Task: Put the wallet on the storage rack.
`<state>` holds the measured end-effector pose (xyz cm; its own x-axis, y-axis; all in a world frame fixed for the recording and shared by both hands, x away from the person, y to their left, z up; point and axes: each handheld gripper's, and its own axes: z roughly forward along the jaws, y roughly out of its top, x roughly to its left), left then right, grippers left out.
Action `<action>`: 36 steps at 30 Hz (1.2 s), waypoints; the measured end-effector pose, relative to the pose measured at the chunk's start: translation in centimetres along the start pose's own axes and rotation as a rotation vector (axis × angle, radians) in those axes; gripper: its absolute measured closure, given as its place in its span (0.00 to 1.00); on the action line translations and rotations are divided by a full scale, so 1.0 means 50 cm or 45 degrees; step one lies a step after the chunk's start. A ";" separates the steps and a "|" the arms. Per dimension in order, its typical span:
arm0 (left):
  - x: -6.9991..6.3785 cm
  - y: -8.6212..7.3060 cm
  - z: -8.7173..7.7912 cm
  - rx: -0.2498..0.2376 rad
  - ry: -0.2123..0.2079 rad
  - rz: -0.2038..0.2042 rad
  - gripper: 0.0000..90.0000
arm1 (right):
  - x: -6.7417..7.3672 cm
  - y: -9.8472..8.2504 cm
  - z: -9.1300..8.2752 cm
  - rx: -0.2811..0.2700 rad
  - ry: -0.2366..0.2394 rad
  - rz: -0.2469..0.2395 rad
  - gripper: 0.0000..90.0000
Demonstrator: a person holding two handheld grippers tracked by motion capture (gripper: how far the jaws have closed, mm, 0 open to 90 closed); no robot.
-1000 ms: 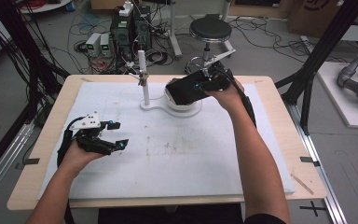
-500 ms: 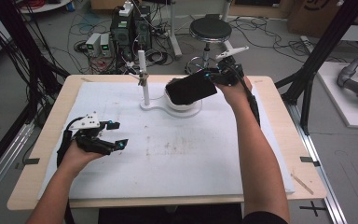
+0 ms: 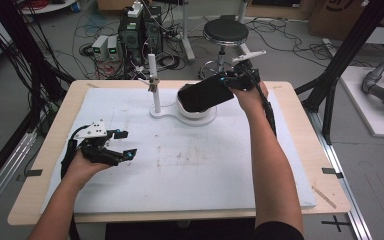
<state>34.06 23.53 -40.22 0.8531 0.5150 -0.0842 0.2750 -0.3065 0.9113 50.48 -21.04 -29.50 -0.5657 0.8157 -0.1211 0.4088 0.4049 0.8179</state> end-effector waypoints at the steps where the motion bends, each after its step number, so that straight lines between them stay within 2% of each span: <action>1: 0.000 0.000 0.000 -0.002 0.000 0.001 0.22 | 0.002 0.001 -0.003 -0.009 -0.014 -0.010 0.61; 6: 0.000 0.000 -0.001 -0.008 0.000 0.000 0.22 | 0.015 0.008 -0.036 -0.031 -0.012 -0.052 0.54; 10: -0.001 0.001 -0.002 -0.011 0.015 0.003 0.21 | 0.029 0.006 -0.075 -0.012 -0.033 -0.101 0.49; 12: -0.002 0.003 -0.004 -0.019 0.022 0.002 0.21 | 0.033 0.001 -0.094 -0.039 -0.016 -0.092 0.48; 13: -0.002 0.004 -0.006 -0.025 0.026 0.003 0.21 | 0.035 -0.006 -0.118 -0.071 0.001 -0.075 0.45; 14: -0.003 0.005 -0.008 -0.032 0.030 0.002 0.21 | 0.035 -0.006 -0.118 -0.071 0.001 -0.075 0.45; 15: -0.005 0.006 -0.009 -0.035 0.044 0.011 0.21 | 0.035 -0.013 -0.130 -0.106 0.016 -0.069 0.45; 17: -0.007 0.009 -0.012 -0.039 0.075 0.031 0.21 | 0.030 -0.030 -0.153 -0.148 0.038 -0.043 0.41; 19: -0.007 0.010 -0.013 -0.049 0.095 0.033 0.21 | 0.021 -0.054 -0.174 -0.161 0.063 -0.009 0.40; 24: -0.006 0.009 -0.015 -0.039 0.104 0.034 0.21 | 0.007 -0.118 -0.219 -0.216 0.115 0.058 0.37; 25: -0.006 0.009 -0.014 -0.041 0.103 0.032 0.21 | 0.005 -0.126 -0.225 -0.209 0.129 0.070 0.35; 30: -0.006 0.009 -0.015 -0.069 0.098 0.032 0.21 | 0.009 -0.191 -0.259 -0.275 0.149 0.071 0.34; 31: -0.006 0.009 -0.016 -0.077 0.103 0.037 0.21 | 0.009 -0.199 -0.261 -0.283 0.153 0.069 0.34; 32: -0.006 0.009 -0.017 -0.086 0.111 0.037 0.21 | 0.013 -0.224 -0.265 -0.309 0.171 0.077 0.34; 33: -0.007 0.009 -0.018 -0.096 0.111 0.030 0.21 | 0.013 -0.224 -0.265 -0.309 0.171 0.077 0.34; 36: -0.004 0.007 -0.021 -0.098 0.131 0.039 0.21 | 0.018 -0.258 -0.265 -0.335 0.188 0.092 0.33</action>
<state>33.52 24.13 -39.46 0.8096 0.5867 -0.0176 0.2113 -0.2634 0.9413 35.20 -31.02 -32.69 -0.6479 0.7617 0.0098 0.2629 0.2115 0.9414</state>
